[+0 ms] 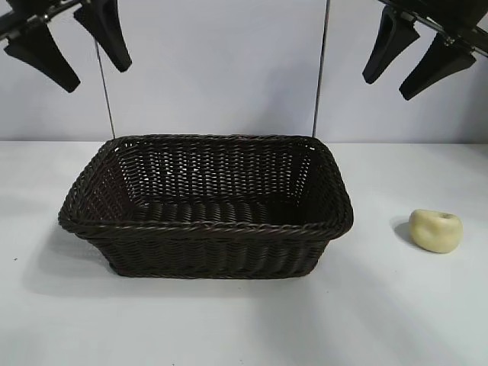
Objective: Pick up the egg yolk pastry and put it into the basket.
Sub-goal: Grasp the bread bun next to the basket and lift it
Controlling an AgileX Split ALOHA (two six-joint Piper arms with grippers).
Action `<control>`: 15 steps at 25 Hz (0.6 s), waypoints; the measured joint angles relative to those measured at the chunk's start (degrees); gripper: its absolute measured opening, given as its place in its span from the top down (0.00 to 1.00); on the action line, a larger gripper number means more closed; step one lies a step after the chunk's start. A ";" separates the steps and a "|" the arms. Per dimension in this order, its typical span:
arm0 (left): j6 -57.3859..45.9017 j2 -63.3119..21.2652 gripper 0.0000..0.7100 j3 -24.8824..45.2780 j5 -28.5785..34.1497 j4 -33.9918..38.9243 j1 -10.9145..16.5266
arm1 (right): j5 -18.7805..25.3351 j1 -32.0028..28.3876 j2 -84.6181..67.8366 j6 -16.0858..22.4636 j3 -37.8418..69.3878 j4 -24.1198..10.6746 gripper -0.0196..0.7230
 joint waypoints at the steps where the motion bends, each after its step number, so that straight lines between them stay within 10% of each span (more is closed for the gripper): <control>1: -0.40 -0.55 0.28 0.00 -0.12 -0.12 0.00 | 0.00 0.00 0.00 0.00 0.00 0.00 0.43; 15: -1.27 -0.32 0.28 0.00 -3.04 -6.61 -0.07 | 0.00 0.00 0.00 0.00 0.00 0.00 0.43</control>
